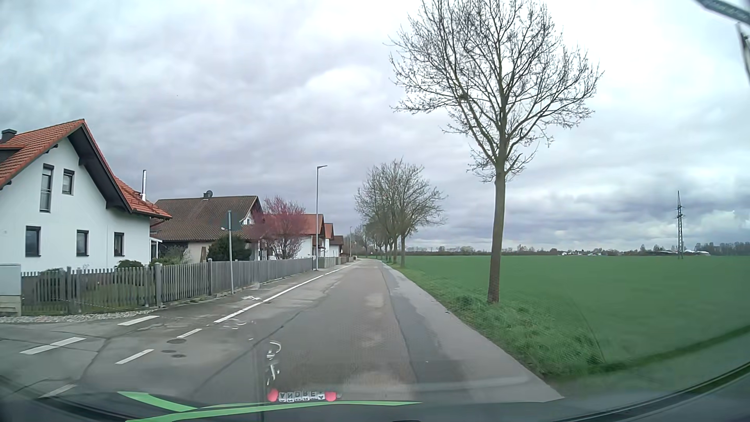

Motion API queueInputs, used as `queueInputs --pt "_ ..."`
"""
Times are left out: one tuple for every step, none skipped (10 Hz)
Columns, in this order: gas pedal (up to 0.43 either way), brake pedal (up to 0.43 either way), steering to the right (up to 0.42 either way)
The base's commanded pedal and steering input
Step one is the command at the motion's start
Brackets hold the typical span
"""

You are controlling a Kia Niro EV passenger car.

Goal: Follow the waypoints while adhering to traffic rules and regulations

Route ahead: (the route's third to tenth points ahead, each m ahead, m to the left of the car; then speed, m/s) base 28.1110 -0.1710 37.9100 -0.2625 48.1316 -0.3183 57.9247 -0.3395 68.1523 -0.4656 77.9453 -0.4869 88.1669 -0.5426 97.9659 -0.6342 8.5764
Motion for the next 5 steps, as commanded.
queueInputs --pt "0.118 0.000 0.005" --pt "0.118 0.000 0.004" --pt "0.118 0.000 0.003" --pt "0.118 0.000 0.003" --pt "0.118 0.000 0.003"
